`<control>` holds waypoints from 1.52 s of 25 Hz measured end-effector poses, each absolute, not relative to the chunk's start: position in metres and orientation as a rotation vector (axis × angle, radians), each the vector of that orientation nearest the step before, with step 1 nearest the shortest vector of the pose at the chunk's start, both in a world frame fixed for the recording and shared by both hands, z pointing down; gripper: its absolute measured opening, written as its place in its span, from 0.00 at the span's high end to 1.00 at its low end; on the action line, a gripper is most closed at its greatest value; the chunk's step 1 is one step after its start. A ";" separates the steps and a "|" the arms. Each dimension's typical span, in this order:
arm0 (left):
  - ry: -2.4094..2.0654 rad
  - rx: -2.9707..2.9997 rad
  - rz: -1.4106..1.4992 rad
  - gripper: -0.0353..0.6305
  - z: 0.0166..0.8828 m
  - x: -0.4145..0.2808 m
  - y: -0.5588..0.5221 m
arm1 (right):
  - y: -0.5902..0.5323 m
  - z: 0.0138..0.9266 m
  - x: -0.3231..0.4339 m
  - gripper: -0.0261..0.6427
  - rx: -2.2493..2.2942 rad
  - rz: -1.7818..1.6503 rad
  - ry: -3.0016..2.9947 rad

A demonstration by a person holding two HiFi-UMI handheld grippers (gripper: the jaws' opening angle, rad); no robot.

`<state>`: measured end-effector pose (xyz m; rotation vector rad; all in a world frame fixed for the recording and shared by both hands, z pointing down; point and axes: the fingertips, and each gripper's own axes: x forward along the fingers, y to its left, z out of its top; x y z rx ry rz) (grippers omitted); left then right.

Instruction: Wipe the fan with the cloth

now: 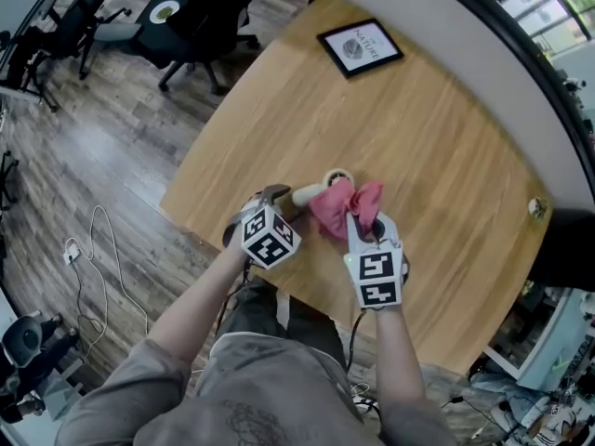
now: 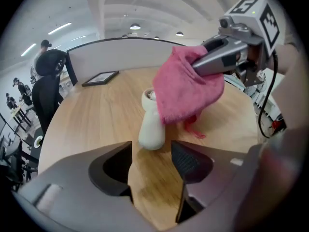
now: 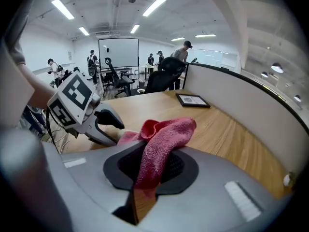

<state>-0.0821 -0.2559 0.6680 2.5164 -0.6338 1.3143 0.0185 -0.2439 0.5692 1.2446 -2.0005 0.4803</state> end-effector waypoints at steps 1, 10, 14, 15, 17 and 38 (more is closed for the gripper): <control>-0.639 2.506 1.316 0.56 0.665 -0.088 -0.254 | -0.245 0.560 0.019 0.88 1.253 0.466 -2.009; -0.863 2.591 1.304 0.62 0.581 -0.123 -0.273 | -0.260 0.459 0.022 0.87 1.385 0.290 -2.095; -0.969 2.685 1.177 0.67 0.518 -0.127 -0.282 | -0.261 0.400 0.019 0.88 1.463 0.202 -2.154; -0.993 2.708 1.149 0.67 0.502 -0.129 -0.285 | -0.261 0.384 0.018 0.88 1.482 0.177 -2.173; -1.042 2.752 1.102 0.69 0.471 -0.133 -0.290 | -0.261 0.353 0.015 0.88 1.523 0.126 -2.212; -1.415 3.057 0.355 0.87 0.208 -0.151 -0.259 | -0.182 0.158 0.038 0.87 1.826 -0.311 -2.327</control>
